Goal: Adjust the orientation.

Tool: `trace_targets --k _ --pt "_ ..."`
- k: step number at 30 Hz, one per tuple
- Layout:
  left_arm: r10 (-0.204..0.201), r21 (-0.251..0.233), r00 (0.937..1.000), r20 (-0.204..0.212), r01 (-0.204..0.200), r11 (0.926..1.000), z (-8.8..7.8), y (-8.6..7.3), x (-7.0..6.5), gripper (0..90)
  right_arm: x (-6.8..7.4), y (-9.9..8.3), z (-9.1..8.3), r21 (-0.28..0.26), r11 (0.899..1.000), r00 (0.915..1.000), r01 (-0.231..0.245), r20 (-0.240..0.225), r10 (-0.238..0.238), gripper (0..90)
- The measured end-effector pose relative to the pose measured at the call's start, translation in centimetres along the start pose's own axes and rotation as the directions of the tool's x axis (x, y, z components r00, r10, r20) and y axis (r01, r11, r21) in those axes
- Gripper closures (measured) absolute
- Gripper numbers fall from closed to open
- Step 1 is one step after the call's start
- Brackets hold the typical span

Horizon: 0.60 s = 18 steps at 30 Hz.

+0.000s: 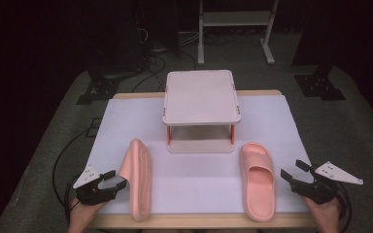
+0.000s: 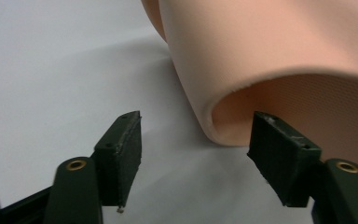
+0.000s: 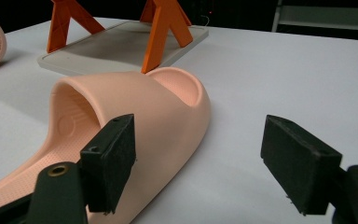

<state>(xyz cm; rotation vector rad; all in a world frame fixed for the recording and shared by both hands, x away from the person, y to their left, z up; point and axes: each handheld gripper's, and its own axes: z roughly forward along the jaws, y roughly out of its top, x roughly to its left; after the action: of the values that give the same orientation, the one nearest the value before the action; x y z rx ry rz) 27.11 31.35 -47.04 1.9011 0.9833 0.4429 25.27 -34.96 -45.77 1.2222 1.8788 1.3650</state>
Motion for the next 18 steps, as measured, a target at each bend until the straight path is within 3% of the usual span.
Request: trace_targets --k 8,18 --pt "0.003 0.031 1.0000 -0.002 -0.003 0.9995 1.4 1.2 -0.5 49.9 0.1 0.0 0.1 -0.001 1.000 1.0000 0.002 -0.005 -0.002 25.9" --pt "0.003 -0.026 0.9998 0.022 -0.002 0.9997 1.9 2.5 -1.6 50.4 0.1 0.1 0.2 0.001 1.000 1.0000 0.006 -0.008 -0.006 25.9"
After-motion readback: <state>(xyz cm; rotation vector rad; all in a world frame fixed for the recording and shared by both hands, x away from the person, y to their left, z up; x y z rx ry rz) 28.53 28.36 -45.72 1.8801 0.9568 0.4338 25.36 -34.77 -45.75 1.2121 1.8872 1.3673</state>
